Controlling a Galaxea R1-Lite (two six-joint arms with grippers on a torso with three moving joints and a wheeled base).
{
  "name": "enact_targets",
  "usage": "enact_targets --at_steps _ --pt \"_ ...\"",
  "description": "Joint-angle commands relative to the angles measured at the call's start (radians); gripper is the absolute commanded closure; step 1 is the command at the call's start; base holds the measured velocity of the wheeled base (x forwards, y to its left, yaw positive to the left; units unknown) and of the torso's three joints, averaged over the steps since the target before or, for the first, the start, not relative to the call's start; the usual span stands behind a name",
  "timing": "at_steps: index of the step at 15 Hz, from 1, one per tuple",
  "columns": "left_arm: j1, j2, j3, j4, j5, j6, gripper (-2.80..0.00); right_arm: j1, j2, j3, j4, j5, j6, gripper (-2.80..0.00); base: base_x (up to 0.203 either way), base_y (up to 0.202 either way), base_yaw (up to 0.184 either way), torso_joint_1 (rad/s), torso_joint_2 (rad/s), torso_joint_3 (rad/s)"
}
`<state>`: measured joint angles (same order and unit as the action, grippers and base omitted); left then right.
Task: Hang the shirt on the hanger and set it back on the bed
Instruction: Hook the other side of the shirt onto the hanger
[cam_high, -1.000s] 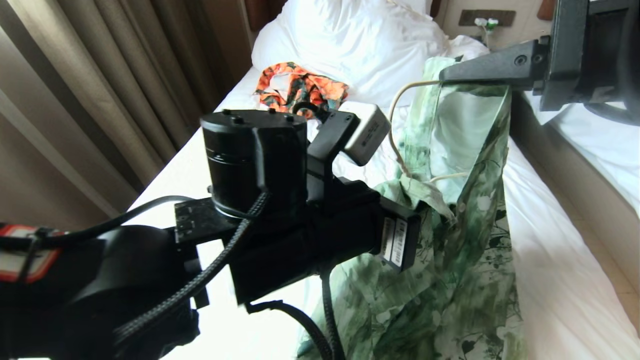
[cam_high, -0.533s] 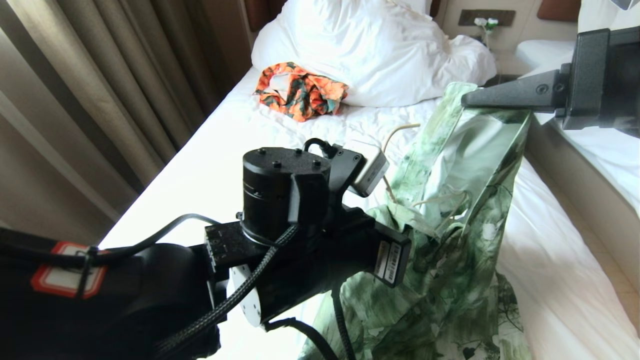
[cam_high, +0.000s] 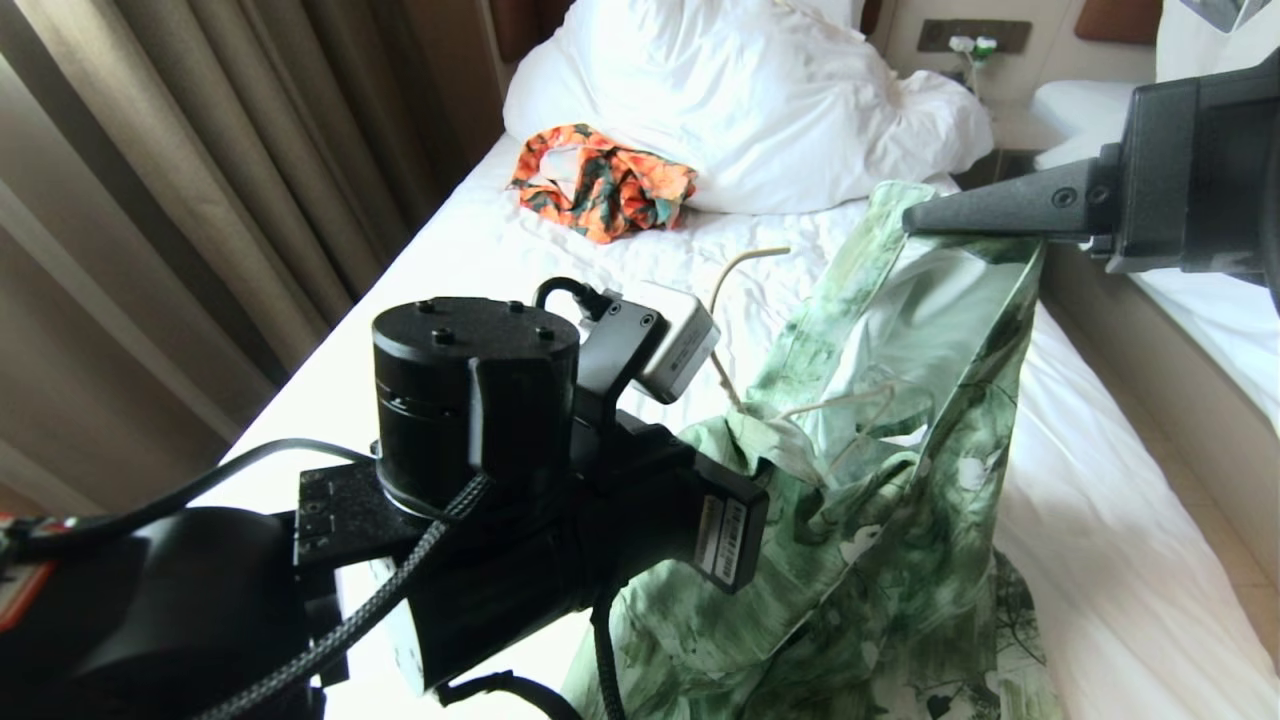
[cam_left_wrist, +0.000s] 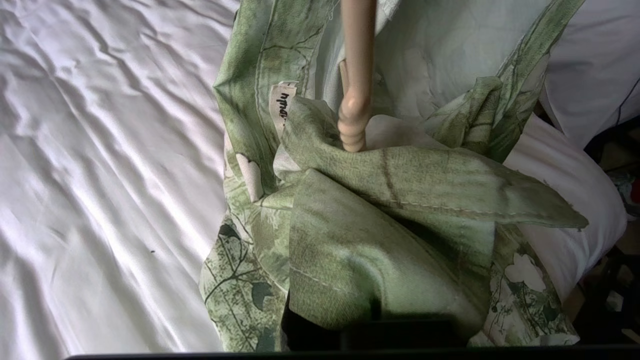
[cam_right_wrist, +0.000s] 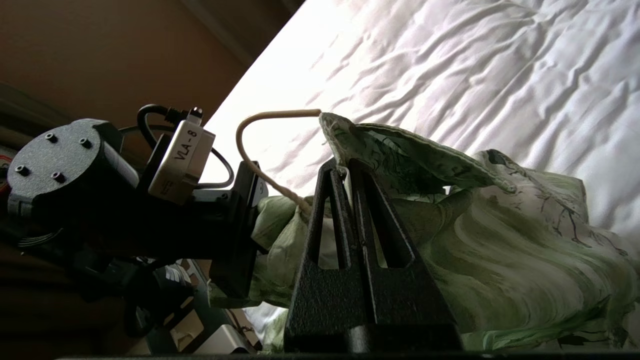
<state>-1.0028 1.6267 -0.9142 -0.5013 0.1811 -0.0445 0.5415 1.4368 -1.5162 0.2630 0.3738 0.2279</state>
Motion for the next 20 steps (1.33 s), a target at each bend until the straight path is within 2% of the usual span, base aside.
enact_targets --at_steps 1,4,11,15,20 --pt "0.023 0.038 -0.031 -0.007 0.000 -0.003 0.00 0.025 -0.026 0.019 0.002 0.002 0.002 0.00 0.000 0.000 0.000 0.000 0.00 0.000" --pt "0.039 0.061 -0.080 -0.021 -0.002 -0.023 0.00 0.041 -0.065 0.084 0.000 0.002 0.002 0.00 0.000 0.000 0.000 0.000 0.00 0.000" --pt "0.019 0.188 -0.165 -0.271 0.013 -0.088 0.00 0.051 -0.082 0.130 -0.007 0.013 0.002 0.00 0.000 0.000 0.000 0.000 0.00 0.000" --pt "0.015 0.205 -0.218 -0.286 0.015 -0.107 0.00 0.101 -0.085 0.159 -0.002 0.019 -0.001 0.00 0.000 0.000 0.000 0.000 0.00 0.000" --pt "-0.031 0.202 -0.246 -0.290 0.019 -0.114 0.00 0.127 -0.089 0.155 0.083 0.017 -0.074 0.00 0.000 0.000 0.000 0.000 0.00 0.000"
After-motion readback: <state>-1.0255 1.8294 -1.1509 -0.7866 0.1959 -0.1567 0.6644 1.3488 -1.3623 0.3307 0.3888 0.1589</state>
